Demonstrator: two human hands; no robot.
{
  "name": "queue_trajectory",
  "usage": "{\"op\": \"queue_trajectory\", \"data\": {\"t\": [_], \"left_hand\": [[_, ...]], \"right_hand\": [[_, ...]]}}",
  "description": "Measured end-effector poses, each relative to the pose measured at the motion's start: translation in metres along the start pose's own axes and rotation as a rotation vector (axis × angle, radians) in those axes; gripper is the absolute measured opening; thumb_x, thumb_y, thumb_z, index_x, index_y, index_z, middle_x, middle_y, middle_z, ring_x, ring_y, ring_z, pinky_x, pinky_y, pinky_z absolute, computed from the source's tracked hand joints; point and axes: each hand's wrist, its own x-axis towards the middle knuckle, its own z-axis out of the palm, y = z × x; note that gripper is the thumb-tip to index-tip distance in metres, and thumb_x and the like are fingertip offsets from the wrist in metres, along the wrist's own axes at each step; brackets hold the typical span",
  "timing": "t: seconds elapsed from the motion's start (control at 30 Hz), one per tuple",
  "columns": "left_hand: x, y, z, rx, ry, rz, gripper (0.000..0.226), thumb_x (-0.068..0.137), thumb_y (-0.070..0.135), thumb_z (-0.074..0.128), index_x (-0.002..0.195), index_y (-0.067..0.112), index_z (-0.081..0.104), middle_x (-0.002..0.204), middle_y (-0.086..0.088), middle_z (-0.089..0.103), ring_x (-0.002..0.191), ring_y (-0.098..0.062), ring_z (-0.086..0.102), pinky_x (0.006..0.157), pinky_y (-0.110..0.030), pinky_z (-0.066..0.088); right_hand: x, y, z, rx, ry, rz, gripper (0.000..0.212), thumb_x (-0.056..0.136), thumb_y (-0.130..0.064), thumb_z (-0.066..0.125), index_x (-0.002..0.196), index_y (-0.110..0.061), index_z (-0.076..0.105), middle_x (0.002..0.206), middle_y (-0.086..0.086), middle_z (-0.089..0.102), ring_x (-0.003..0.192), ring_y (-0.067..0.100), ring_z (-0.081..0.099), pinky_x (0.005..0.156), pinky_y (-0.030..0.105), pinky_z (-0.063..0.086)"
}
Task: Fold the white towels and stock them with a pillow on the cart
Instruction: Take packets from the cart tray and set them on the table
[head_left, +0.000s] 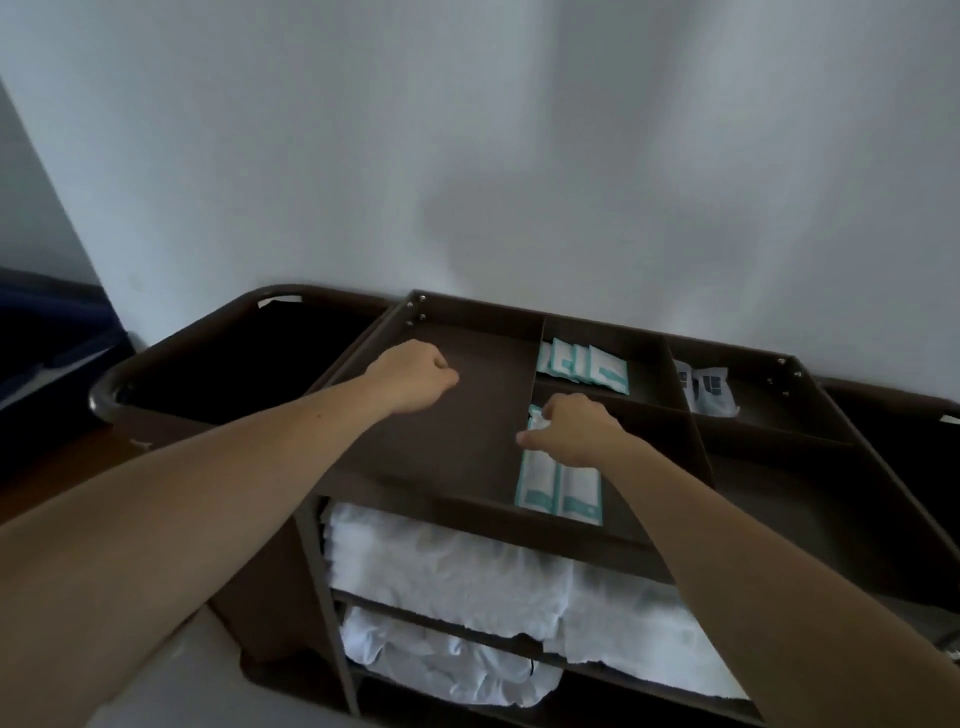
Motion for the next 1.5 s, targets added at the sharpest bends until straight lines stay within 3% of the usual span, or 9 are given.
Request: {"op": "queue_trajectory", "data": {"t": [0.1,0.3,0.57,0.7,0.77,0.93,1.1,1.33,1.5], "left_hand": [[-0.016,-0.036,-0.026,0.128,0.034,-0.021,0.037,0.093,0.042,0.056,0.12,0.02,0.069,0.126,-0.004,0.065,0.114,-0.028,0.059,0.092,-0.036,0.049],[-0.06,-0.136,-0.091,0.078,0.147,-0.147,0.047,0.095,0.042,0.055,0.137,0.02,0.057,0.133,-0.006,0.059,0.117,-0.028,0.057,0.097,-0.044,0.051],[-0.143,-0.335,-0.209,0.149,0.208,-0.394,0.045,0.093,0.043,0.053,0.127,0.015,0.063,0.132,-0.011,0.058,0.117,-0.032,0.056,0.099,-0.044,0.049],[-0.17,-0.417,-0.256,0.103,0.222,-0.486,0.05,0.093,0.045,0.055,0.137,0.019,0.056,0.14,-0.008,0.052,0.122,-0.031,0.052,0.095,-0.038,0.045],[-0.172,-0.448,-0.267,0.089,0.213,-0.521,0.057,0.092,0.047,0.055,0.143,0.022,0.05,0.143,-0.006,0.049,0.127,-0.031,0.049,0.091,-0.037,0.04],[-0.148,-0.508,-0.274,0.03,0.215,-0.554,0.061,0.088,0.052,0.056,0.144,0.027,0.049,0.146,-0.002,0.046,0.13,-0.028,0.046,0.092,-0.037,0.037],[-0.103,-0.557,-0.277,-0.007,0.106,-0.56,0.064,0.089,0.049,0.055,0.147,0.024,0.045,0.15,-0.005,0.042,0.133,-0.028,0.044,0.108,-0.043,0.042],[-0.015,-0.61,-0.307,-0.006,0.068,-0.54,0.054,0.094,0.044,0.056,0.143,0.022,0.05,0.139,-0.005,0.052,0.115,-0.023,0.056,0.093,-0.034,0.047],[0.043,-0.645,-0.299,-0.068,0.0,-0.513,0.058,0.095,0.044,0.056,0.148,0.021,0.045,0.151,-0.004,0.044,0.134,-0.025,0.045,0.107,-0.037,0.04]], "right_hand": [[-0.003,-0.051,0.002,0.037,0.026,-0.1,0.077,0.085,-0.059,0.066,0.145,-0.016,0.044,0.145,0.013,0.045,0.131,0.034,0.047,0.108,0.047,0.043],[-0.005,-0.164,0.025,0.028,0.005,-0.287,0.075,0.087,-0.058,0.065,0.149,-0.023,0.039,0.149,0.008,0.041,0.132,0.033,0.045,0.105,0.046,0.044],[-0.012,-0.375,0.088,0.005,0.003,-0.461,0.069,0.091,-0.055,0.062,0.149,-0.024,0.042,0.151,0.007,0.041,0.134,0.031,0.044,0.108,0.048,0.042],[-0.012,-0.466,0.116,0.035,0.008,-0.548,0.056,0.093,-0.054,0.06,0.138,-0.022,0.055,0.138,0.007,0.057,0.123,0.027,0.054,0.091,0.037,0.05],[-0.006,-0.501,0.129,0.017,-0.013,-0.569,0.057,0.094,-0.056,0.056,0.139,-0.021,0.053,0.139,0.008,0.056,0.123,0.028,0.054,0.097,0.041,0.05],[0.032,-0.566,0.151,-0.021,-0.022,-0.59,0.063,0.097,-0.06,0.047,0.147,-0.022,0.043,0.153,0.008,0.042,0.136,0.031,0.043,0.113,0.05,0.037],[0.107,-0.616,0.165,-0.073,-0.124,-0.581,0.06,0.097,-0.057,0.049,0.144,-0.02,0.047,0.149,0.006,0.046,0.131,0.029,0.047,0.108,0.043,0.04],[0.208,-0.68,0.177,-0.105,-0.228,-0.592,0.058,0.101,-0.048,0.048,0.144,-0.01,0.046,0.15,0.008,0.047,0.133,0.027,0.047,0.105,0.038,0.037],[0.267,-0.703,0.198,-0.141,-0.288,-0.521,0.055,0.101,-0.047,0.048,0.14,-0.009,0.049,0.145,0.01,0.051,0.127,0.027,0.051,0.101,0.037,0.04]]}}
